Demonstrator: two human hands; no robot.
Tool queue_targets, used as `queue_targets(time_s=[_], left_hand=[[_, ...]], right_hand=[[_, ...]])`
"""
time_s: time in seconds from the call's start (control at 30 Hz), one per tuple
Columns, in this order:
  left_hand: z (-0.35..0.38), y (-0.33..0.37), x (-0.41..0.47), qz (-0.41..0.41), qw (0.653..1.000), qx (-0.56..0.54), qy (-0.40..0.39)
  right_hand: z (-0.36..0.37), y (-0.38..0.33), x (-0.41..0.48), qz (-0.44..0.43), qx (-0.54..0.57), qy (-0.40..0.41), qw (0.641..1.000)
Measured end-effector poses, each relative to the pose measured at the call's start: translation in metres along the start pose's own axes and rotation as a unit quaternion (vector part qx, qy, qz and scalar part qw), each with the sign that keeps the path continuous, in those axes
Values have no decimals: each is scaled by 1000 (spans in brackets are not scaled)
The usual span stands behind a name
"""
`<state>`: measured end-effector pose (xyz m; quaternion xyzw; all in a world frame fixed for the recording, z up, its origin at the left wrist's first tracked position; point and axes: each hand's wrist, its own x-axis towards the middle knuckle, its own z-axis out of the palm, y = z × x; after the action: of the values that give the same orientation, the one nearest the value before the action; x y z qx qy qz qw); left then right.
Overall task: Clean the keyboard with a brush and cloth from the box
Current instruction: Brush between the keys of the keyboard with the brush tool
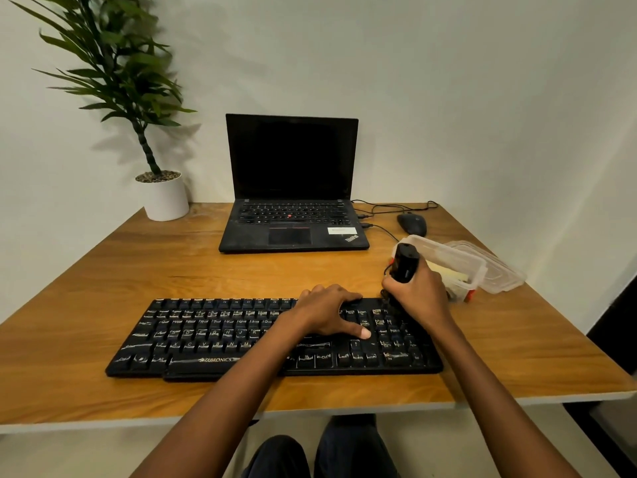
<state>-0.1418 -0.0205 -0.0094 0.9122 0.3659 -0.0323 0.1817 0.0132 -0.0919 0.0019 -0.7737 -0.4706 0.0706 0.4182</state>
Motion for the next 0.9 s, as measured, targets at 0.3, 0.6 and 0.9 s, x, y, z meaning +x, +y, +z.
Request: queue_targets(time_s=[0.3,0.6,0.9], left_hand=[[1,-2,1,4,1000,-1,-4],[0,-2,2,4,1000,-1,-5],[1,-2,0,6,1000,4,-8]], right_hand=[[-8,5,3,8,18,-33,999],[-11,7,-4,0,38,-58,998],[-4,7,-8,-36,13,-60,997]])
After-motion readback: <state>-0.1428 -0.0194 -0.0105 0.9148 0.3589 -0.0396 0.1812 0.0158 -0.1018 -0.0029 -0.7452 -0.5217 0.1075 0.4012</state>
